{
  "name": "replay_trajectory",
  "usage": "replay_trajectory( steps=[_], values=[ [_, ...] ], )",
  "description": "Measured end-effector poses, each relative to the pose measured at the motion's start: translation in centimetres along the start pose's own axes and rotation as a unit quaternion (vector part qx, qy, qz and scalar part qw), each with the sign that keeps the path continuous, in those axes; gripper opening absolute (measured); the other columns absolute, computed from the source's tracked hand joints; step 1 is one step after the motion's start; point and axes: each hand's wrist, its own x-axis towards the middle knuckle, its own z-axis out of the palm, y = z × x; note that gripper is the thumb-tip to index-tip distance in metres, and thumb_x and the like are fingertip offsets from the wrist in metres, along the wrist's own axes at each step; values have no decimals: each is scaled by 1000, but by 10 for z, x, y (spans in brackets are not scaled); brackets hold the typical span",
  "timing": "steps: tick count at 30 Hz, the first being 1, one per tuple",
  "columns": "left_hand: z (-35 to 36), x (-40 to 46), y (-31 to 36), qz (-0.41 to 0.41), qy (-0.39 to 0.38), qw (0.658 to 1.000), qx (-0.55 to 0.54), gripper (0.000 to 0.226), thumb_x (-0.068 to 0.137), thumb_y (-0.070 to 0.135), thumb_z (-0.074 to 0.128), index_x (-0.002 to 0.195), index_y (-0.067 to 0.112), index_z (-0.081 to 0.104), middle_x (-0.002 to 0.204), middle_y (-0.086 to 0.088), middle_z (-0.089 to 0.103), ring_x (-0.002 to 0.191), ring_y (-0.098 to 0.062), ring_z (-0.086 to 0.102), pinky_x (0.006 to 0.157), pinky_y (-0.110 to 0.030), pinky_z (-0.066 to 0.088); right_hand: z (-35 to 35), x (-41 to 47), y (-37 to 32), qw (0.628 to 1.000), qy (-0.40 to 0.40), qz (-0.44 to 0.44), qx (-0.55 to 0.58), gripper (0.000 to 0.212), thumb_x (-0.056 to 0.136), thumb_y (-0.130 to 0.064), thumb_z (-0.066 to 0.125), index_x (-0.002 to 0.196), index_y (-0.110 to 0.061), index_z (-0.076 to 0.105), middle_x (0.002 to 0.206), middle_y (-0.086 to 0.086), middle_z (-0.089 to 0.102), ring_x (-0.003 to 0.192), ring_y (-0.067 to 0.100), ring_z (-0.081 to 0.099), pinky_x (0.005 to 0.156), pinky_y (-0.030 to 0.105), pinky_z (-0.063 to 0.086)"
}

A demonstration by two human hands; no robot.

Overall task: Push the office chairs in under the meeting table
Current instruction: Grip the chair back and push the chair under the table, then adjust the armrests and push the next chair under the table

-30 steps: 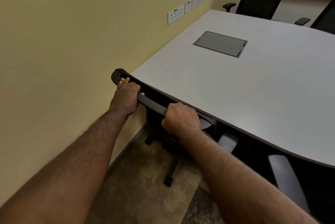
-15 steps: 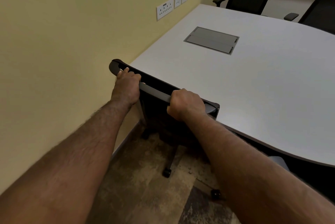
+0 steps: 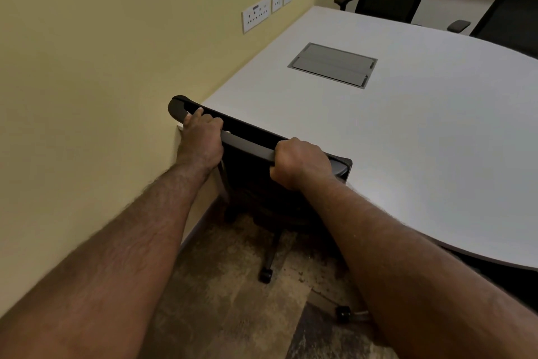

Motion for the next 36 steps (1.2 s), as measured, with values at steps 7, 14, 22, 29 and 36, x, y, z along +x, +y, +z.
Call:
replay_trajectory(
  steps=[7, 14, 22, 29, 36],
  values=[
    [-12, -2, 8, -6, -53, 998, 25, 34, 84, -2, 52, 117, 2, 55, 129, -19, 54, 141, -39, 26, 119, -47, 12, -4, -9, -1, 999, 15, -24, -22, 14, 80, -28, 56, 73, -20, 46, 63, -3, 41, 64, 27, 53, 60, 33, 37],
    [-34, -24, 27, 79, -62, 990, 95, 80, 83, 43, 68, 144, 6, 31, 150, -13, 34, 141, -32, 24, 118, -47, 16, -17, -42, 15, 984, 126, -100, -75, 76, 83, -66, 54, 134, -12, 42, 129, 10, 53, 117, 29, 47, 95, 43, 40],
    [-62, -54, 49, 121, -29, 988, 86, 91, 86, 50, 63, 152, 10, 16, 161, -10, 14, 149, -27, 7, 120, -46, 7, -44, -92, 36, 986, 149, -50, -64, 108, 79, -84, 36, 155, -15, 3, 163, 6, 11, 149, 25, 5, 120, 46, 8],
    [-89, -77, 78, 147, -17, 985, 88, 98, 85, 64, 53, 154, 9, 10, 163, -10, 8, 150, -27, 2, 120, -49, 4, -79, -143, 76, 979, 142, -32, -146, 110, 79, -85, 29, 155, -11, 1, 164, 8, 6, 150, 24, 0, 120, 47, 2],
    [-108, -109, 137, 187, 14, 980, 72, 99, 84, 76, 37, 154, 13, 9, 164, -5, 4, 150, -24, -5, 119, -50, -2, -111, -208, 109, 972, 177, -7, -154, 93, 88, -72, 34, 155, -13, 7, 162, 9, 13, 149, 26, 8, 121, 46, 6]
  ],
)
